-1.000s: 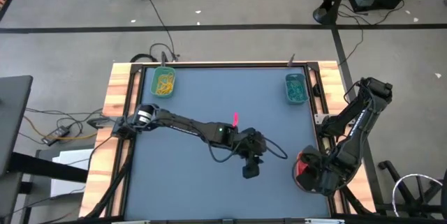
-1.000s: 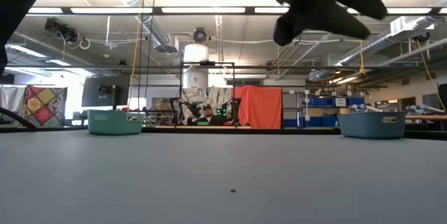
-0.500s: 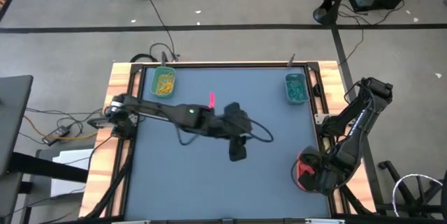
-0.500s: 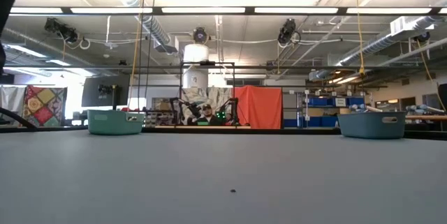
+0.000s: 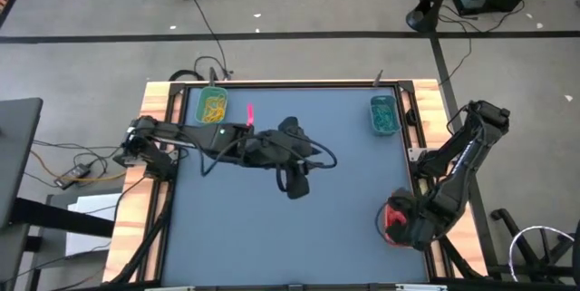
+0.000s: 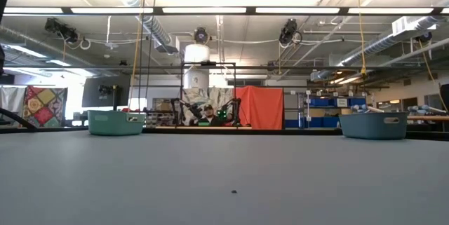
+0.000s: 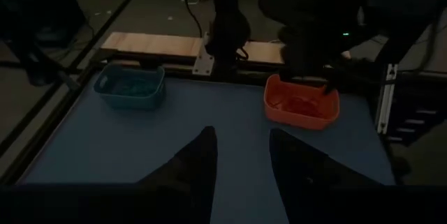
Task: Sort rubber bands into baskets
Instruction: Return to Home Position
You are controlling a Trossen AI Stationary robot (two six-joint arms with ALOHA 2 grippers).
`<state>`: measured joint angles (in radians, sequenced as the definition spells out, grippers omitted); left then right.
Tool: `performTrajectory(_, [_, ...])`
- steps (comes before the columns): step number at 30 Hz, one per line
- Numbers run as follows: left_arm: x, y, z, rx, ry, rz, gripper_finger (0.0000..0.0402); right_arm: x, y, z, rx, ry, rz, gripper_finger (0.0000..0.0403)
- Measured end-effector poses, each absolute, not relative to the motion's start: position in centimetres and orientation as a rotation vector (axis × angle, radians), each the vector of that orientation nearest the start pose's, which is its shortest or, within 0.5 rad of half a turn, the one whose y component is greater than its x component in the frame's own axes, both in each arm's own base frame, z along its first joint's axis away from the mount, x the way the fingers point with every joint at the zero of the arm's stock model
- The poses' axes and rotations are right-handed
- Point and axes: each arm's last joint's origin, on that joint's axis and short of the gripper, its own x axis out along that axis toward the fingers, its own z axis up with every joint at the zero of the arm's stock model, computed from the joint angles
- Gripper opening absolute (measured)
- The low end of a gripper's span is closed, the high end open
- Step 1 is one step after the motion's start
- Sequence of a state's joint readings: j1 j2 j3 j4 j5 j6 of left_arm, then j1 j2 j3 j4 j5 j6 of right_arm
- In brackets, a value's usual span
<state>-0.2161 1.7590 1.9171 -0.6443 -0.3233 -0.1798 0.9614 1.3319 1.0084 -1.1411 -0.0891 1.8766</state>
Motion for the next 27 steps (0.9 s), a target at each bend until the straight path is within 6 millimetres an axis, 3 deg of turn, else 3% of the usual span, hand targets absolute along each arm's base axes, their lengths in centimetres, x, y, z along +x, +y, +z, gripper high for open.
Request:
performTrajectory(3, [38.2,-7.4,41.4,-0.031,0.461,0.144,0.0137,12.1,17.1,24.0,0.734,1.408,-0.773,0.0297])
performTrajectory(7, [38.3,-7.7,41.0,-0.024,0.485,0.136,0.0137,11.7,16.4,23.9,0.657,1.426,-0.876,0.0297])
performTrajectory(14, [38.3,-8.5,41.3,-0.063,0.466,-0.028,0.0137,13.6,16.0,24.1,0.67,0.924,-0.823,0.0297])
performTrajectory(20, [38.4,-7.5,39.5,-0.06,0.526,-0.008,0.0128,15.6,14.1,23.5,0.456,0.936,-0.779,0.0294])
performTrajectory(24, [36.4,-6.7,39.9,-0.068,0.5,-0.009,0.0122,18.3,14.0,24.1,0.419,0.793,-0.634,0.0255])
performTrajectory(27, [34.6,-5.9,39.5,-0.081,0.458,0.002,0.0118,20.7,14.4,25.1,0.314,0.637,-0.493,0.0195])
